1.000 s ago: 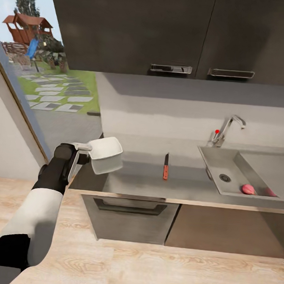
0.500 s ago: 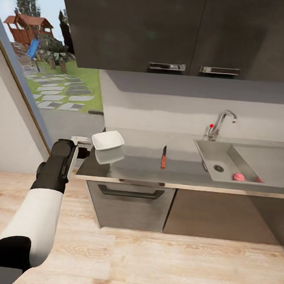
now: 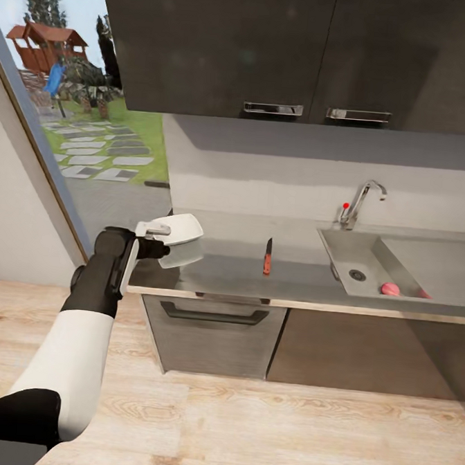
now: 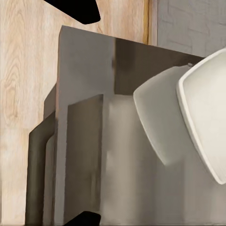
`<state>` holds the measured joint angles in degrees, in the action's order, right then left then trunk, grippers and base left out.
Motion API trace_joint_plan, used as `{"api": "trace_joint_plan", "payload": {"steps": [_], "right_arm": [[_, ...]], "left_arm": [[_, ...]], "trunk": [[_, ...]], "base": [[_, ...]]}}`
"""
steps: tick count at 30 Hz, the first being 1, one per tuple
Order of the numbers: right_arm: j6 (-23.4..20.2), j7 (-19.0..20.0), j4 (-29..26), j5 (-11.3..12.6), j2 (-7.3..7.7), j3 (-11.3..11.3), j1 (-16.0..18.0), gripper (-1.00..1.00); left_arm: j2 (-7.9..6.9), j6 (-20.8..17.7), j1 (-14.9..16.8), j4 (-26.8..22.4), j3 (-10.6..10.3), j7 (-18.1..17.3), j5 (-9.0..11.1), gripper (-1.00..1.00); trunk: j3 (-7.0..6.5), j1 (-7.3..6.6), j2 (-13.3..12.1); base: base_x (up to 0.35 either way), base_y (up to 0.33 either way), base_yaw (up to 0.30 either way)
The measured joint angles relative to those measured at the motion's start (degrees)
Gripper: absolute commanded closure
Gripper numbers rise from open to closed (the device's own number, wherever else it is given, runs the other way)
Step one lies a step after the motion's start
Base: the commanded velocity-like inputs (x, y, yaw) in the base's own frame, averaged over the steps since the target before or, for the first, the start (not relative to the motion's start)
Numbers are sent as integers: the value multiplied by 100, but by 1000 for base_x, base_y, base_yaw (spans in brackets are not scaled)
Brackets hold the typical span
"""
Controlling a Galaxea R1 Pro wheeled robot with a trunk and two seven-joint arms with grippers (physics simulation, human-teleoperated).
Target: In the kitchen, take the Vidalia onion out of the sink, dice it on the chopping board with the paring knife, put the diced onion into the bowl on the countertop, then place both the paring knife and the chopping board into the sink.
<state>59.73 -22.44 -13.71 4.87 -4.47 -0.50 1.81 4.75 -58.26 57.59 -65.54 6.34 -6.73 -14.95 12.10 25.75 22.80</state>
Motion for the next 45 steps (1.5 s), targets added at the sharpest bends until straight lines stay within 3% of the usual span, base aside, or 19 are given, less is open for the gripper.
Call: {"api": "trace_joint_plan", "payload": {"steps": [8,21,24,27,37,45], "right_arm": [[0,-4,0,0,1,0,0,-100],[0,-10,0,13,-8,0,0,-100],[0,-10,0,15,-8,0,0,-100],[0,-10,0,16,-8,0,0,-100],[0,-10,0,16,-8,0,0,-100],[0,-10,0,16,-8,0,0,-100]], "left_arm": [[8,16,-15,-146,-21,-47,-8,-100],[39,56,-16,-1141,-15,-40,-18,-100],[38,56,-20,-1758,-13,-40,-19,-100],[38,49,-40,-1974,-12,-40,-19,-100],[31,74,-363,-2313,-12,-55,-19,-100],[29,747,-871,-2325,-12,-60,-19,-100]], "trunk": [[0,0,0],[0,0,0],[0,-1,1],[0,0,0],[0,0,0],[0,0,0]], "base": [[0,0,0],[0,0,0],[0,0,0],[0,0,0],[0,0,0],[0,0,0]]}}
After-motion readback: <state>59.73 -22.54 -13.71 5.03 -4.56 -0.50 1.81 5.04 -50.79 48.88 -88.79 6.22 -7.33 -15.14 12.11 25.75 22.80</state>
